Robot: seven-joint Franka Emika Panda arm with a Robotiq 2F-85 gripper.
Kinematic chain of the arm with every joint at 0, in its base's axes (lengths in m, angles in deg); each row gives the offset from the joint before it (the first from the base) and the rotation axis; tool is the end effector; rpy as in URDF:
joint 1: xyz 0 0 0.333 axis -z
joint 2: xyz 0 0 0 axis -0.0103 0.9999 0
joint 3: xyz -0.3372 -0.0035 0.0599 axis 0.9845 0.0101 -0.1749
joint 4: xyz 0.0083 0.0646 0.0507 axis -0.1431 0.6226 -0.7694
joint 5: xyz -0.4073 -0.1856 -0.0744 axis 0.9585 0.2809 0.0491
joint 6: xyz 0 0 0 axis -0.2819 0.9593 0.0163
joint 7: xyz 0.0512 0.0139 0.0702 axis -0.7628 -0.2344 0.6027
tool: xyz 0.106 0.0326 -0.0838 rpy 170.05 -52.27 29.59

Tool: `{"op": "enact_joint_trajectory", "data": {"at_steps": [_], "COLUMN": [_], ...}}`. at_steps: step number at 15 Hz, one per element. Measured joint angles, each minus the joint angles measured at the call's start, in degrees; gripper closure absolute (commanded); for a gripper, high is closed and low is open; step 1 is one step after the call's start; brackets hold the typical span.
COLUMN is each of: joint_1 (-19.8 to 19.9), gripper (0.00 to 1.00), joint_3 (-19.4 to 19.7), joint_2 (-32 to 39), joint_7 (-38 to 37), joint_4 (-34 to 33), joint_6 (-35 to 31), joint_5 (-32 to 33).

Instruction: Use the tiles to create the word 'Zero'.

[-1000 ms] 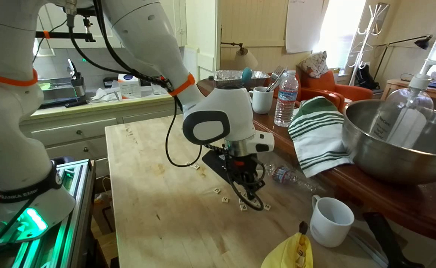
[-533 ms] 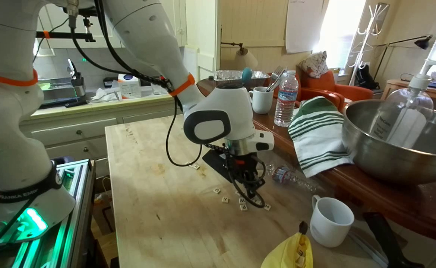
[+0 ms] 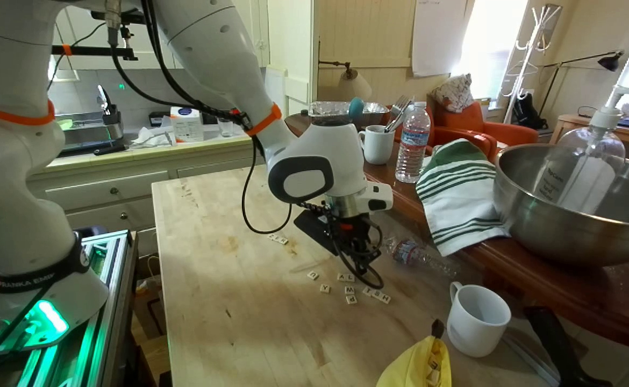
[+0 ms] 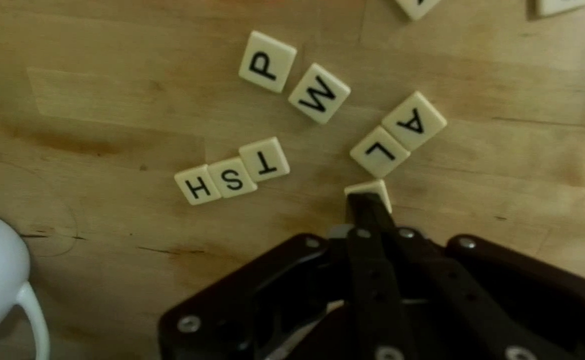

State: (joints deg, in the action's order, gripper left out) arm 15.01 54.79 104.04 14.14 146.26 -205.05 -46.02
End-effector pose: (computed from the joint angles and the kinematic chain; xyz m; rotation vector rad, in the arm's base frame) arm 0.6012 -0.1895 0.1553 2.9638 0.2731 0.3383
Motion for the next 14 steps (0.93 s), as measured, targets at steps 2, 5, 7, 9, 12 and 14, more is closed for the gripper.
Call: {"op": "enact_joint_trajectory", "data": {"at_steps": [2, 5, 7, 9, 12, 14], "joint_1": [0.14, 0.14, 0.14, -0.03, -0.76, -1.97], "gripper": [1.00, 1.00, 1.00, 1.00, 1.00, 1.00], "joint_3": [-0.55, -0.92, -1.17, -1.35, -1.20, -0.37], "joint_2": [-0.01, -0.08, -0.25, -0.62, -1.56, -2.48], "joint_7": [0.11, 0.45, 0.62, 0.63, 0.55, -0.22], "joint_4": [0.00, 0.09, 0.33, 0.91, 2.35, 3.76], "joint_6": [0.00, 0.00, 0.05, 0.07, 0.07, 0.04], "joint_5": [0.00, 0.03, 0.04, 0.12, 0.57, 1.46]}}
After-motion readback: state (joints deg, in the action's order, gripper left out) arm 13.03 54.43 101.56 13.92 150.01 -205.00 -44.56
